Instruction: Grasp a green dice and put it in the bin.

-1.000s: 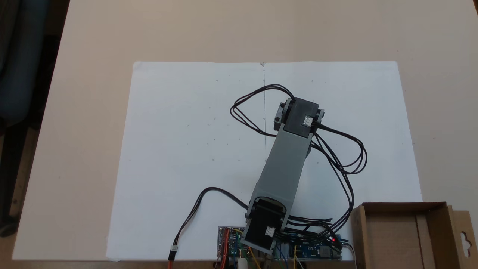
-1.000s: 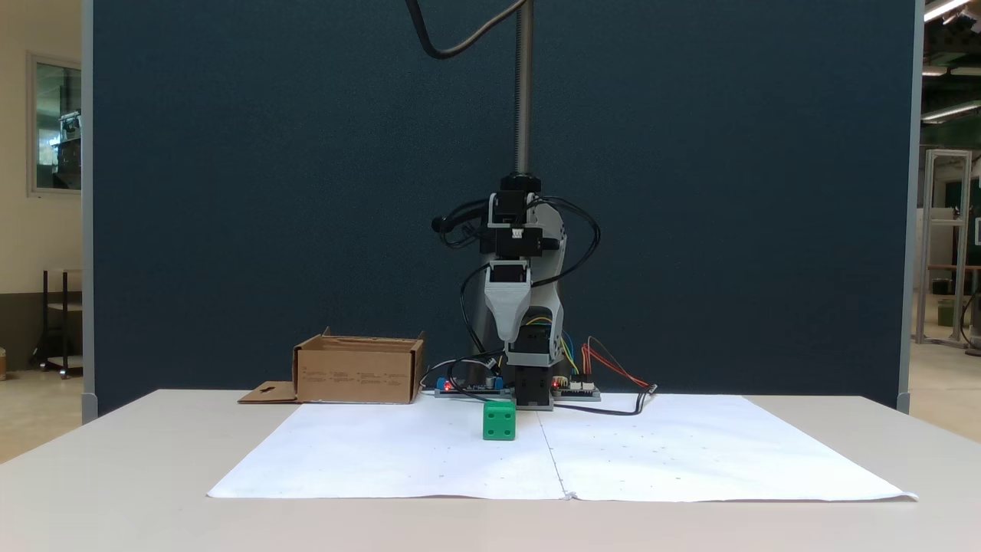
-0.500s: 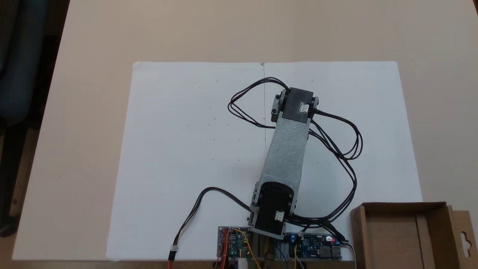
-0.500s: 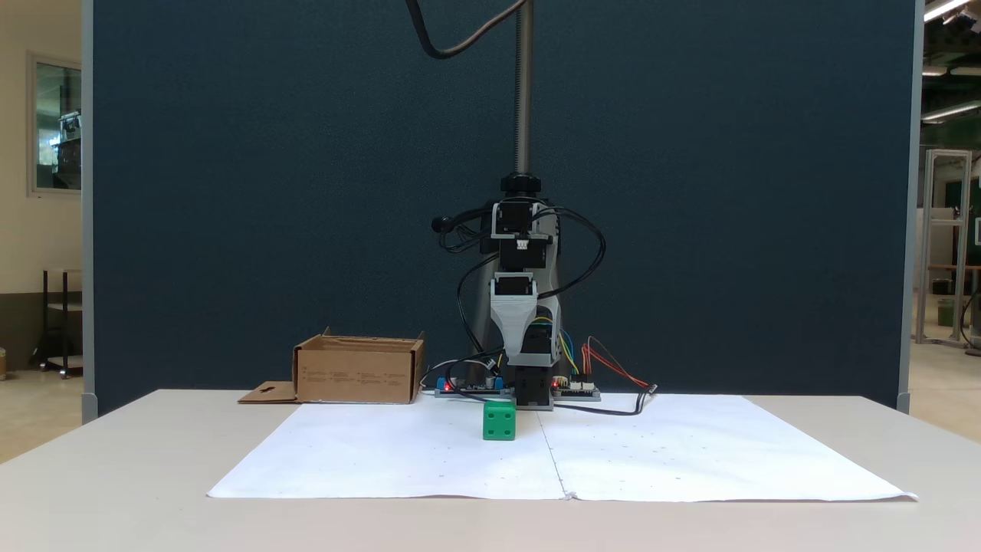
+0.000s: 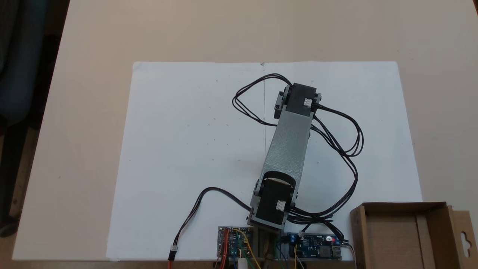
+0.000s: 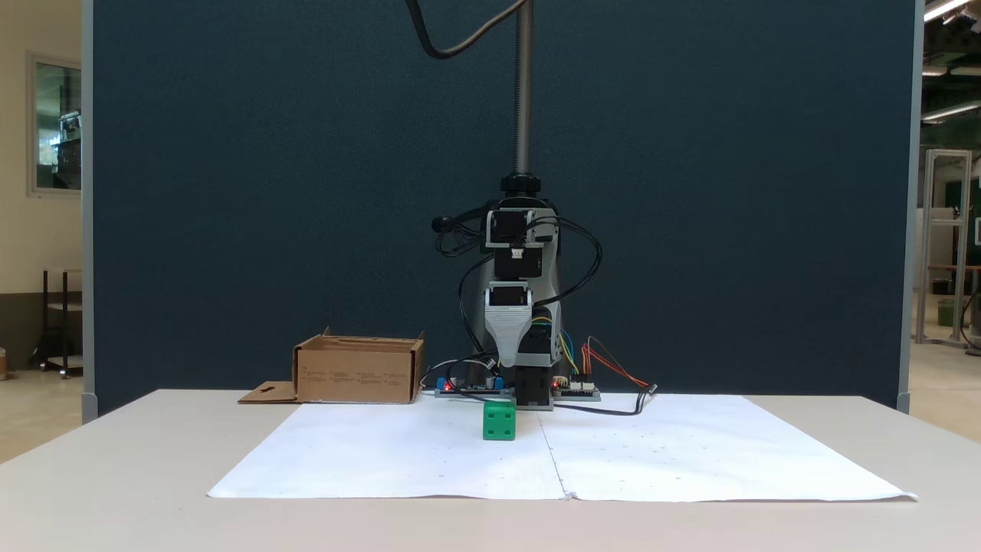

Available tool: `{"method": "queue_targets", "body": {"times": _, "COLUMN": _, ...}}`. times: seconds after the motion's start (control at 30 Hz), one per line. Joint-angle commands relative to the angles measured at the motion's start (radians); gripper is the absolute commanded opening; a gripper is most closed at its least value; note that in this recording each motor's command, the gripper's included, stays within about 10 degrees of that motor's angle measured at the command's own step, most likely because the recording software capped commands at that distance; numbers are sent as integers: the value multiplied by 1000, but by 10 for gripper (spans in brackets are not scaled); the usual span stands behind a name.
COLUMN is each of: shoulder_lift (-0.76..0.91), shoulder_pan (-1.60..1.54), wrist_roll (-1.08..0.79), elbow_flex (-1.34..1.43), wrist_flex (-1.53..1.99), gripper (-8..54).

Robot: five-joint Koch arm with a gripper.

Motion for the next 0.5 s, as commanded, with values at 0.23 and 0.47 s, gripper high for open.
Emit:
{"method": "queue_targets", "body": {"times": 0.23, "shoulder_lift": 6, "shoulder_pan": 9, "wrist_roll": 89, "elbow_flex": 46, "wrist_flex": -167, "gripper": 444}}
{"method": "queue_targets", "body": {"times": 0.47, "shoulder_lift": 8, "shoulder_pan": 8, "wrist_roll": 89, "elbow_flex": 98, "wrist_flex": -216, "gripper": 439}}
